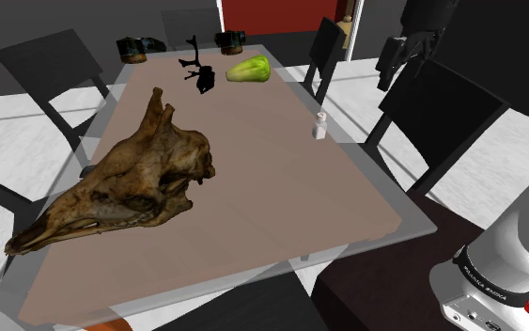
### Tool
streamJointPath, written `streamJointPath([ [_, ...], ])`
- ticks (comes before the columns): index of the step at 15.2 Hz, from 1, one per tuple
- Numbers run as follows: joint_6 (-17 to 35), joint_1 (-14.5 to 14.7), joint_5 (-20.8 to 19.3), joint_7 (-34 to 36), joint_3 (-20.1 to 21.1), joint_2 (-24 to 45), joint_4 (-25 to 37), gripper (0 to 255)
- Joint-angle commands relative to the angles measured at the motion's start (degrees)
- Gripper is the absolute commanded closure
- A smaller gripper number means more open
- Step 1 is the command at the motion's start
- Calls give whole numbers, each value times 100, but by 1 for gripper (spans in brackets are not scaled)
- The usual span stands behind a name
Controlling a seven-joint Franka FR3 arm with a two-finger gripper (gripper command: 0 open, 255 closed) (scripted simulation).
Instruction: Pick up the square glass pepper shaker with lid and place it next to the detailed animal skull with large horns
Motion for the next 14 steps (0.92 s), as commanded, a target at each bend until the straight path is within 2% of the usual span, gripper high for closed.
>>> streamJointPath([
  [1,0,0,0,0,0,0,0,0],
  [7,1080,-101,-77,-100,-195,1098,21,0],
  [14,2151,-190,-89,-237,-395,2562,416,0],
])
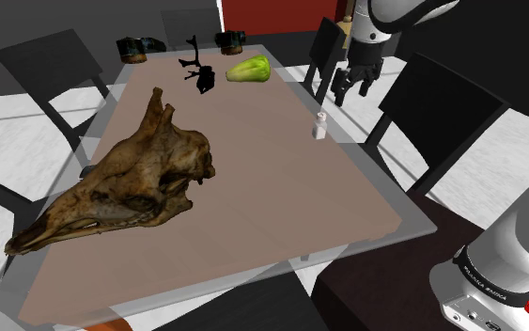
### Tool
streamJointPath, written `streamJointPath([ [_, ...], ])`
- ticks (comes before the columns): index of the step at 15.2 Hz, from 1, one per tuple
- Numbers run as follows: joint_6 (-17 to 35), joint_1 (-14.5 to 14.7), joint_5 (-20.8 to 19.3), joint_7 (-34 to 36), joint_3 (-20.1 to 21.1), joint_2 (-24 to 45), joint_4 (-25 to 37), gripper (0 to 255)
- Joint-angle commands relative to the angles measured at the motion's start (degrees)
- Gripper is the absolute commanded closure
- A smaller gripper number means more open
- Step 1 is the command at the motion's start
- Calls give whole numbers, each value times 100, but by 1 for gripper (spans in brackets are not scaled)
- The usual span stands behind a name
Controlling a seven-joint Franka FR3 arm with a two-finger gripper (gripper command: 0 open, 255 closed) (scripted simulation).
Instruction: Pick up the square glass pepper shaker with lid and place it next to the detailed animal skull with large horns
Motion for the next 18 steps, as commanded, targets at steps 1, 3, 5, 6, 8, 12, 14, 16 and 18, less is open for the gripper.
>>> streamJointPath([
  [1,279,-21,12,-44,-53,455,187,0],
  [3,521,-39,36,-94,-103,896,385,0],
  [5,736,-59,73,-150,-147,1339,613,0],
  [6,833,-68,95,-180,-167,1562,738,0],
  [8,1006,-89,148,-244,-202,2009,1009,0],
  [12,1248,-141,269,-368,-244,2832,1584,0],
  [14,1386,-146,273,-371,-244,2923,1537,0],
  [16,1522,-150,277,-374,-245,3019,1496,0],
  [18,1658,-154,282,-377,-245,3118,1460,0],
])
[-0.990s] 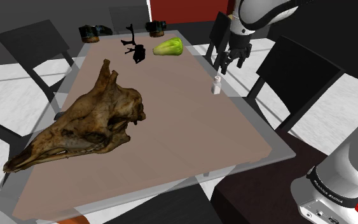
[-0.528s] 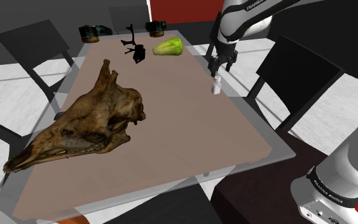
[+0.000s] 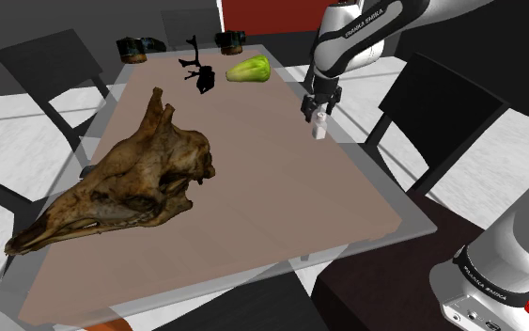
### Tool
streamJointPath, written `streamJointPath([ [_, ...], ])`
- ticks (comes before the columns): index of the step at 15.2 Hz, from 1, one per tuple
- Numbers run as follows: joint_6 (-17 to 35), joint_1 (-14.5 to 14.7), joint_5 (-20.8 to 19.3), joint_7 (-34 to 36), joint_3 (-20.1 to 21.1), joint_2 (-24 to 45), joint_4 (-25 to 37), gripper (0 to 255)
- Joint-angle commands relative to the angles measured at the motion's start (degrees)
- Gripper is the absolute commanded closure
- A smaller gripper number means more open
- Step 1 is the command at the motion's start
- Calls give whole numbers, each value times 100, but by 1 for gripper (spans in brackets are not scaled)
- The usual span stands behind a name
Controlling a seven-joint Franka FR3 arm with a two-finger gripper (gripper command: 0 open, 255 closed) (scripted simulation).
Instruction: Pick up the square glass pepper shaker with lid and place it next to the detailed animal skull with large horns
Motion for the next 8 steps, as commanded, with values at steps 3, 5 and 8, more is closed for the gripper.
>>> streamJointPath([
  [3,178,-10,9,-12,-3,142,-33,0],
  [5,178,-10,9,-13,-3,143,-32,0],
  [8,178,-10,9,-13,-3,143,-32,0],
])
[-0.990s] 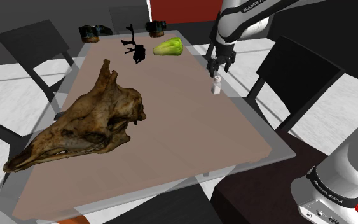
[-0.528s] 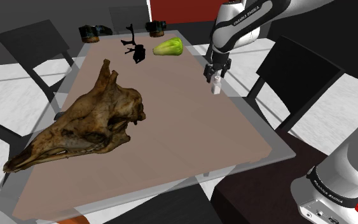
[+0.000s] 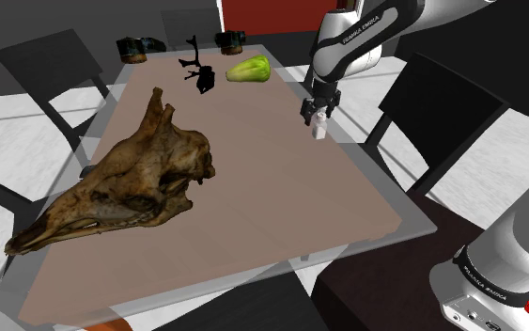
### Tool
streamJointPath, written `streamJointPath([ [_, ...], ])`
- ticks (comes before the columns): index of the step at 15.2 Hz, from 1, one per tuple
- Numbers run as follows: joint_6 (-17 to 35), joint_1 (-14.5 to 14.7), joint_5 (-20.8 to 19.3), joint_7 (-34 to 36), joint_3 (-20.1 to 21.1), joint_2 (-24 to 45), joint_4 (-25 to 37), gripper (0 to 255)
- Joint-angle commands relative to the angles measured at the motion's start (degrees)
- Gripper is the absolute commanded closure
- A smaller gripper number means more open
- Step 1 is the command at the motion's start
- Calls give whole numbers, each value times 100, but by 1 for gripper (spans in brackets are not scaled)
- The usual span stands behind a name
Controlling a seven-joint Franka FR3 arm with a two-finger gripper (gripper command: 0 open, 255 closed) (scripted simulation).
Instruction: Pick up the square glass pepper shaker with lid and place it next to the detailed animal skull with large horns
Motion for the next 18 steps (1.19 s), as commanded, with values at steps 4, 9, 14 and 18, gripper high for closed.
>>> streamJointPath([
  [4,2,0,0,0,0,1,-1,255],
  [9,1,0,0,0,0,-1,-1,255],
  [14,-210,3,-4,-2,-1,-130,81,255],
  [18,-494,6,-9,-6,-1,-289,206,255],
])
